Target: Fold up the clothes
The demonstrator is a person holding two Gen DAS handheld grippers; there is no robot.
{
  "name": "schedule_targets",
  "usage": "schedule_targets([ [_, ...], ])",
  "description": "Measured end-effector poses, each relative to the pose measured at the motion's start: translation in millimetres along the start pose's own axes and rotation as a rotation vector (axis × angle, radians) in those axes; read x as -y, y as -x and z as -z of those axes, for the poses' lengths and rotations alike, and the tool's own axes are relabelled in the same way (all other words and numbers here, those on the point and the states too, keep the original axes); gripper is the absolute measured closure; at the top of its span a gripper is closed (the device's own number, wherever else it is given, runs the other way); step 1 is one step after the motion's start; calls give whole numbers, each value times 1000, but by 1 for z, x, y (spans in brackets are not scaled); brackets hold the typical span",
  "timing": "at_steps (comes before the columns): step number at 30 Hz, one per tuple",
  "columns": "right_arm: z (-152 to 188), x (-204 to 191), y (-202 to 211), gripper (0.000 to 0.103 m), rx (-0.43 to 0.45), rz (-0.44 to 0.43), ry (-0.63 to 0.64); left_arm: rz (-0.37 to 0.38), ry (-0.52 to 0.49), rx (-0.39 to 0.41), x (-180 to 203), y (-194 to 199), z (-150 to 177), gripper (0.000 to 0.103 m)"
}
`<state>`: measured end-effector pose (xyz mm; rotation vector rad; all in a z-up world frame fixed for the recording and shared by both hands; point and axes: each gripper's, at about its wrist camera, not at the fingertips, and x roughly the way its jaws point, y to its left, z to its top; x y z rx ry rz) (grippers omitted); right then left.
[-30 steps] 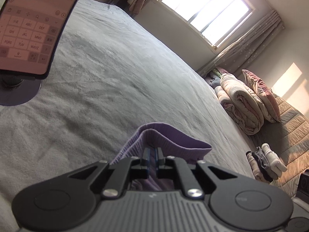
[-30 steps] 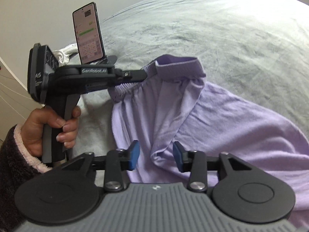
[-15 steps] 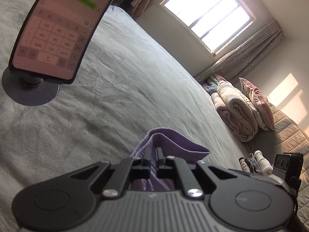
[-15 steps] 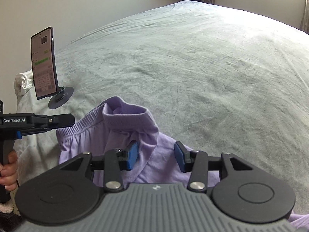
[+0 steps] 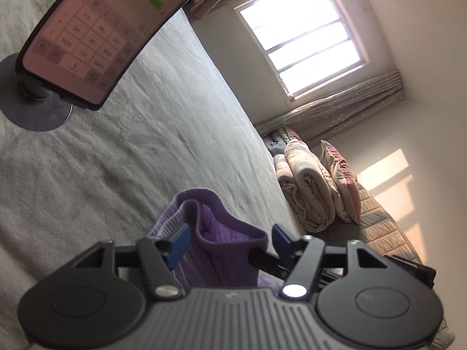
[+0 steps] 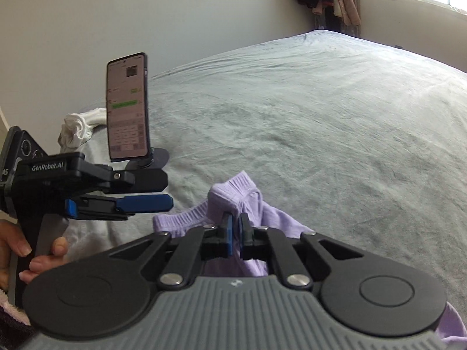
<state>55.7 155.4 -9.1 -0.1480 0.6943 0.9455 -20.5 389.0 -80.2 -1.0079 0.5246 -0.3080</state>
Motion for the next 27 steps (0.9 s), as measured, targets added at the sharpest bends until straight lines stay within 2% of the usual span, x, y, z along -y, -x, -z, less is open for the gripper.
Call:
schedule_targets([
  [5, 6, -24, -3, 98, -26, -43, 58, 110, 86, -28, -3, 1, 6, 32],
  [9, 15, -37, -8, 98, -50, -65, 79, 68, 128, -64, -1, -14, 21, 34],
  [10, 18, -39, -11, 98, -57, -63, 78, 46, 136, -61, -1, -17, 23, 38],
  [11, 21, -39, -14, 98, -64, -61, 74, 23, 140, -54, 0, -19, 25, 41],
  [13, 25, -39, -15, 98, -70, -47, 69, -20, 145, -40, 1, -21, 28, 65],
  [14, 27, -39, -16, 97, -72, -39, 67, -36, 145, -37, 1, -23, 28, 73],
  [15, 29, -39, -16, 94, -74, -31, 65, -51, 144, -35, 1, -24, 28, 92],
  [16, 30, -38, -14, 89, -76, -23, 67, -66, 144, -33, 1, -25, 28, 97],
  [18, 32, -37, -7, 88, -80, -7, 76, -92, 120, -28, 6, -27, 29, 97],
  [20, 34, -34, 4, 82, -80, 3, 75, -115, 93, -19, 11, -26, 28, 97],
  [22, 38, -29, 19, 61, -66, 24, 68, -131, 86, -8, 12, -24, 25, 97],
  [27, 57, -4, 54, 60, -49, 81, 14, -171, 76, -12, 11, -23, 23, 94],
])
